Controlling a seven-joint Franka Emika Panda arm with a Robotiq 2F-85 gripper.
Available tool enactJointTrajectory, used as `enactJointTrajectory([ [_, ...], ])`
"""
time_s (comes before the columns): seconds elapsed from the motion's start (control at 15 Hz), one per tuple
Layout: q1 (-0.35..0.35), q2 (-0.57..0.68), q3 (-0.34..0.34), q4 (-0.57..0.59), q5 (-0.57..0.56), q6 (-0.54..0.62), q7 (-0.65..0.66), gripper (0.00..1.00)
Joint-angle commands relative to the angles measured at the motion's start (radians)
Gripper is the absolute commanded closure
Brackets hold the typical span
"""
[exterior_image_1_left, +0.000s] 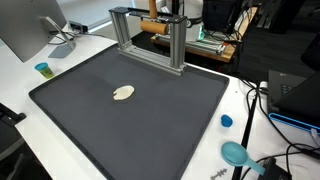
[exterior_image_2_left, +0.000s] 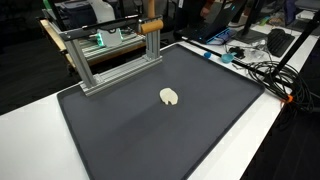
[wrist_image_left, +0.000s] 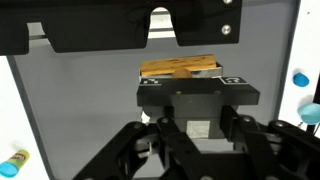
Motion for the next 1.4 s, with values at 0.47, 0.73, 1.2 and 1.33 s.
enactJointTrajectory([
  [0.47, -0.009, -0.073, -0.086, -0.121, 0.011, 0.095, -0.064, 0.79],
  [0.73, 0.001, -0.123, -0.093, -0.161, -0.002, 0.101, -0.132, 0.79],
  [1.2, 0.006, -0.187, -0.084, -0.223, -0.01, 0.084, -0.169, 0.79],
  [1.33, 0.01, -0.197, -0.085, -0.242, -0.009, 0.08, -0.18, 0.79],
])
